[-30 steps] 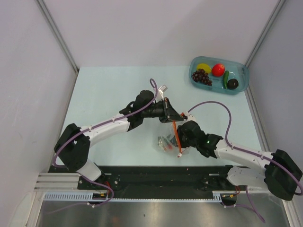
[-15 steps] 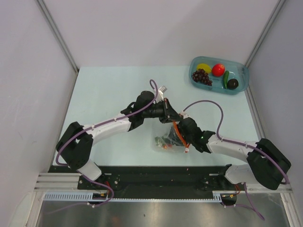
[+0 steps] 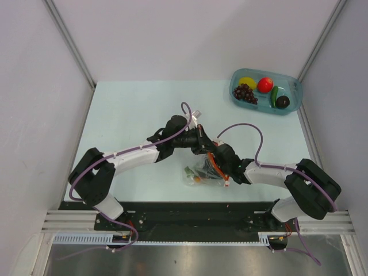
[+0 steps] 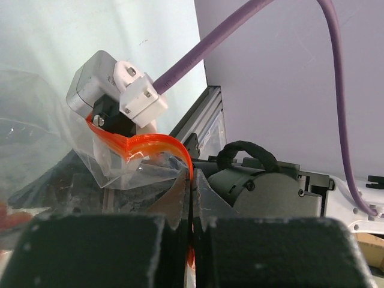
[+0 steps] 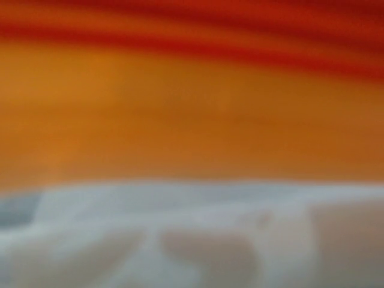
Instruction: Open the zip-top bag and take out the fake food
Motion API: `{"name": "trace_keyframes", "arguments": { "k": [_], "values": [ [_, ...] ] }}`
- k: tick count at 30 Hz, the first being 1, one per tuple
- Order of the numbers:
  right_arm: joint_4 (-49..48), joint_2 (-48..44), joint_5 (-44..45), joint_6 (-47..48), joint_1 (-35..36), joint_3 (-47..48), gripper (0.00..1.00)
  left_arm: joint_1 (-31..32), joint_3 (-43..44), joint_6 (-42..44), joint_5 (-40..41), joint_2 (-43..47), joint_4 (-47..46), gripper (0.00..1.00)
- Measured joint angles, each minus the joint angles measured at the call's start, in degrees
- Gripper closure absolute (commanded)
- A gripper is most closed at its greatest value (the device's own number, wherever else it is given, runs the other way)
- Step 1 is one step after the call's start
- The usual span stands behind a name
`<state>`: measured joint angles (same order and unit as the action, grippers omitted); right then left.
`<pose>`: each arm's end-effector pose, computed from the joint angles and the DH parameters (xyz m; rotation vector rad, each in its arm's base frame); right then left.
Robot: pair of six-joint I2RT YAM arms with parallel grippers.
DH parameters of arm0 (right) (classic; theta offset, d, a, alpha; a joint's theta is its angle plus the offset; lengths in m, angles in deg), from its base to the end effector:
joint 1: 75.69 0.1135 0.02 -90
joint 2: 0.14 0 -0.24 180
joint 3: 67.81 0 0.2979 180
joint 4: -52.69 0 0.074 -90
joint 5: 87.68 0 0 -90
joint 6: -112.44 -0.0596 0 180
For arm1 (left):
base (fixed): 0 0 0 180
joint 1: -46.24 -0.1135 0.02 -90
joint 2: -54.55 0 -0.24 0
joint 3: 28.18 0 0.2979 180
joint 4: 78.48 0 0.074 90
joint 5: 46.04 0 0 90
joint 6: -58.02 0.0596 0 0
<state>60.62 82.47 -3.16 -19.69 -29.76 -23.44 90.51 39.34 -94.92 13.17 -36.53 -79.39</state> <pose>0.2153 0.2306 0.0709 -0.1331 2.5368 0.7976 0.2745 -0.3102 0.1862 0.0437 2.3572 -1.6225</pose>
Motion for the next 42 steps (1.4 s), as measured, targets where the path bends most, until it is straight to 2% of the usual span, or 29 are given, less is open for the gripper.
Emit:
{"name": "trace_keyframes", "arguments": {
  "k": [5,7,14,20,25,31,37,42],
  "values": [
    [2.25,-1.22,-0.48,0.79,-1.44,-0.13,0.89,-0.35,-0.11,0.09,0.13,0.00,-0.17,1.00],
    [3.32,-2.91,-0.66,0.90,-1.90,-0.17,0.92,-0.52,-0.22,0.37,0.11,0.02,-0.15,1.00],
    [12.96,-13.81,-1.18,0.79,-2.34,-0.09,0.92,-1.49,0.07,6.32,-0.81,1.68,3.06,1.00],
    [19.85,-22.91,-1.73,0.17,-2.86,2.73,0.93,-2.08,0.85,16.50,2.08,3.78,12.50,1.00],
    [23.67,-26.77,-2.80,0.09,-2.47,6.23,0.93,-2.10,1.60,22.36,3.43,3.87,17.84,1.00],
    [25.97,-25.70,-2.10,-0.59,-2.21,9.90,0.95,-1.95,1.99,23.96,3.23,3.91,19.67,1.00],
    [26.03,-17.31,0.17,-2.19,-2.14,15.19,0.96,-0.48,6.69,24.98,3.98,3.91,21.70,1.00],
    [28.65,-13.33,0.31,-2.05,-2.25,19.65,0.98,0.83,11.10,28.81,8.33,4.24,24.28,1.00]
  ]
}}
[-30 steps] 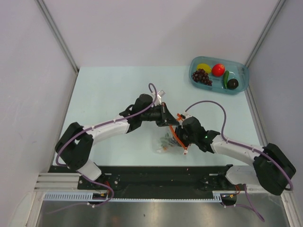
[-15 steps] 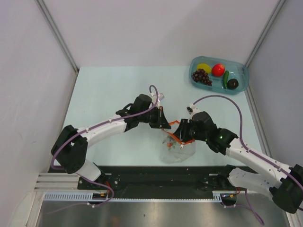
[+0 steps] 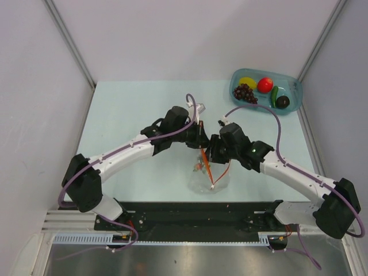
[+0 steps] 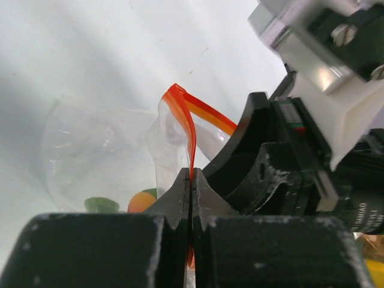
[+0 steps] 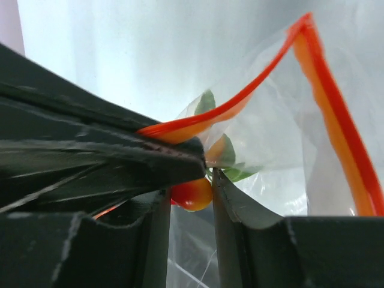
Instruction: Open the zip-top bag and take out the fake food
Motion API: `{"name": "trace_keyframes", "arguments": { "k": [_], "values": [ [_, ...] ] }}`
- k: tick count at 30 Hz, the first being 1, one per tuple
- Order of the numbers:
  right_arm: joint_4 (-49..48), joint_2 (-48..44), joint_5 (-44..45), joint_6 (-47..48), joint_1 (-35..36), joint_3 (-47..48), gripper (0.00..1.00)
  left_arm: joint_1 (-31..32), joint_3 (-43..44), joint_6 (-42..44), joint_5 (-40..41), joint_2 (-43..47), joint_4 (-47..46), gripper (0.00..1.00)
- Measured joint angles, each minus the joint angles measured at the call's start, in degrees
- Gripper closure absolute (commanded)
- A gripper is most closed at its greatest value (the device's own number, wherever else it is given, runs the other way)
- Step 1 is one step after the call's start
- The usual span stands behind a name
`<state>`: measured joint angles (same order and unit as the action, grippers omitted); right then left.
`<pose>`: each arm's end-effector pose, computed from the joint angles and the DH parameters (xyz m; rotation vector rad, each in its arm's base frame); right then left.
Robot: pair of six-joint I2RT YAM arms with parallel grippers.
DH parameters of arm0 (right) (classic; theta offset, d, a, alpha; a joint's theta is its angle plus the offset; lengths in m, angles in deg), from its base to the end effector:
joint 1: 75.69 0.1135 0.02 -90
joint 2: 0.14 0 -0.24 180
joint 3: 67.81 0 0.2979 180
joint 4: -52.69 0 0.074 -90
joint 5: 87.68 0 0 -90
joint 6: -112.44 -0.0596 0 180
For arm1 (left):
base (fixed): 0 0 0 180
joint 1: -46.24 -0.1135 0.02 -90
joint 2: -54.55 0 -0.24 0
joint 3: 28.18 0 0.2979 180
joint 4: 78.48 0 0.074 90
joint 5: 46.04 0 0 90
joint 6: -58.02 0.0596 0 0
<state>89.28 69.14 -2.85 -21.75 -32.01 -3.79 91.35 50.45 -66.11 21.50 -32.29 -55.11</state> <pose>0.2357 0.2325 0.2217 -0.0387 2.4646 0.8441 0.2743 -0.3077 0.2430 0.4780 2.2834 -1.1813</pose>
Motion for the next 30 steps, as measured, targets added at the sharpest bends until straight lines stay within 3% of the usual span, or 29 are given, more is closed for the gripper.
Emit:
{"name": "trace_keyframes", "arguments": {
  "k": [12,18,26,30],
  "values": [
    [6.80,-2.12,1.40,-0.37,2.45,5.88,0.98,1.46,1.05,5.66,3.93,0.61,6.43,1.00],
    [13.14,-8.39,5.42,-0.13,4.07,6.58,0.98,0.87,1.05,7.21,4.31,1.07,7.76,1.00],
    [18.03,-15.37,7.02,0.98,0.00,10.36,0.97,-2.49,0.13,7.82,4.31,2.54,8.20,1.00],
    [17.51,-15.52,6.69,2.25,-5.86,13.64,0.96,-3.91,-0.22,8.37,4.31,2.64,8.59,1.00]
  ]
}}
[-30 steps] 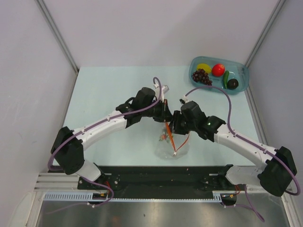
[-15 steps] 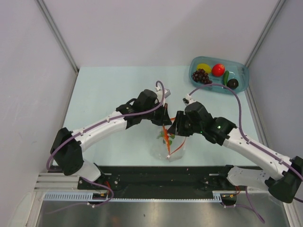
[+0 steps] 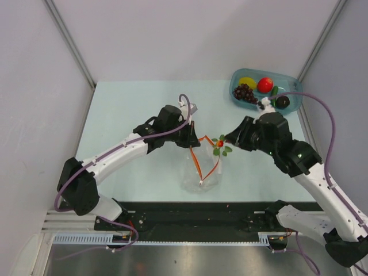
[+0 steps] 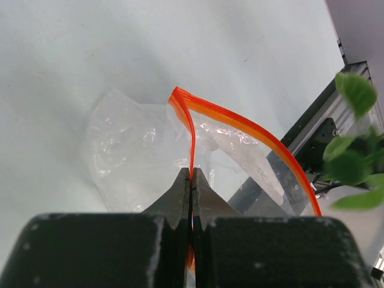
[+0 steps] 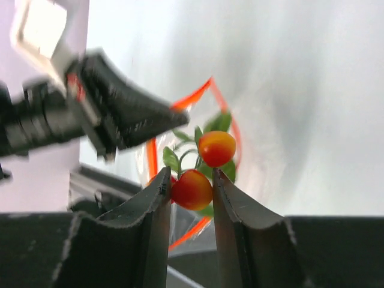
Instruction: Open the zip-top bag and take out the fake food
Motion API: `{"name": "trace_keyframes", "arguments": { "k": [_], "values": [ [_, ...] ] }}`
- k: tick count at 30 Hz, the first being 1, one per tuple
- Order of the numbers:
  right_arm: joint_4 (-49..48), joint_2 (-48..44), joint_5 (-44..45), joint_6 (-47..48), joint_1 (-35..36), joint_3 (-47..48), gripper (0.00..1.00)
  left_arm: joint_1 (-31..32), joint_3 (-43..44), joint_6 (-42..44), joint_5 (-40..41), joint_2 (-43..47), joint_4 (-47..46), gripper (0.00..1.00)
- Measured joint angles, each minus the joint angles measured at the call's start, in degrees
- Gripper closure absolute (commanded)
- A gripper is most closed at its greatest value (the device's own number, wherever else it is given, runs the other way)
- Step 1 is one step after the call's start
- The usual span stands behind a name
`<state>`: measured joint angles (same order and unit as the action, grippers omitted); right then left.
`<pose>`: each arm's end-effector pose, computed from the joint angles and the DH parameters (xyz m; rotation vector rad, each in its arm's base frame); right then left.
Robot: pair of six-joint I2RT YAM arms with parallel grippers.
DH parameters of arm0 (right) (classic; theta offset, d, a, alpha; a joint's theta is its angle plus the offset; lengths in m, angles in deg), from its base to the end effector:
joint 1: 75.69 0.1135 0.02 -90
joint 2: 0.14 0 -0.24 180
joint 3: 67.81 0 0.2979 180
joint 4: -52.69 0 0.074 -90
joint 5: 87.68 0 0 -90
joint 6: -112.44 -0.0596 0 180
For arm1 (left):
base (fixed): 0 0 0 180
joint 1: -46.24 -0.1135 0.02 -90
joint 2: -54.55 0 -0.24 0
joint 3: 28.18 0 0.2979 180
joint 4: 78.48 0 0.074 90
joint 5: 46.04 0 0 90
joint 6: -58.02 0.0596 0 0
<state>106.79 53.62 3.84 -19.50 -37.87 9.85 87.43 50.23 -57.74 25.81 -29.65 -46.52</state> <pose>0.2110 0.1618 0.3606 0.0960 2.2012 0.7899 0.2853 -0.2744 0.2422 0.5025 2.3253 -0.9576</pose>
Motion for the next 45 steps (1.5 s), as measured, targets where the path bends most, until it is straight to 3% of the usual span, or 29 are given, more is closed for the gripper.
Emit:
{"name": "trace_keyframes", "arguments": {
  "k": [7,14,23,30,31,34,38,39,40,42,43,45],
  "values": [
    [-6.86,5.57,-4.07,1.81,-23.89,2.69,0.96,-1.05,-0.39,1.42,0.00,2.01,0.87,1.00],
    [-16.15,18.88,-8.83,3.89,-40.09,3.85,0.95,-2.16,1.20,5.64,1.11,3.89,5.16,1.00],
    [-25.83,37.83,-11.54,6.03,-49.40,9.94,0.93,-4.28,9.22,13.05,9.27,3.98,12.17,1.00],
    [-25.86,55.17,-12.20,7.39,-50.12,27.23,0.88,-5.40,14.25,16.70,11.37,-3.08,13.86,0.98],
    [-25.22,58.07,-12.39,7.63,-50.12,30.77,0.85,-5.46,14.53,17.03,11.41,-4.94,13.92,0.96],
    [-22.45,66.12,-12.68,8.35,-50.05,41.66,0.75,-5.57,14.93,18.03,11.34,-9.68,14.88,0.73],
    [-17.59,74.42,-12.57,9.44,-50.05,52.65,0.59,-5.66,16.63,18.47,10.49,-13.90,16.39,0.56],
    [-16.70,75.52,-12.57,9.55,-50.07,53.79,0.57,-5.66,17.11,18.58,10.23,-14.16,16.59,0.53],
    [-15.43,76.48,-12.59,9.70,-50.07,54.82,0.48,-5.66,17.81,18.29,9.79,-14.27,16.76,0.39],
    [-12.94,77.79,-12.63,10.32,-50.05,55.71,0.40,-5.70,19.41,17.97,8.59,-14.27,16.72,0.31],
    [-11.85,77.94,-12.61,10.51,-50.03,55.71,0.31,-5.70,20.22,18.05,7.89,-14.27,16.57,0.27],
    [-9.51,78.03,-12.57,10.95,-50.01,55.71,0.26,-5.70,21.03,17.75,6.47,-13.97,16.00,0.25]
  ]
}}
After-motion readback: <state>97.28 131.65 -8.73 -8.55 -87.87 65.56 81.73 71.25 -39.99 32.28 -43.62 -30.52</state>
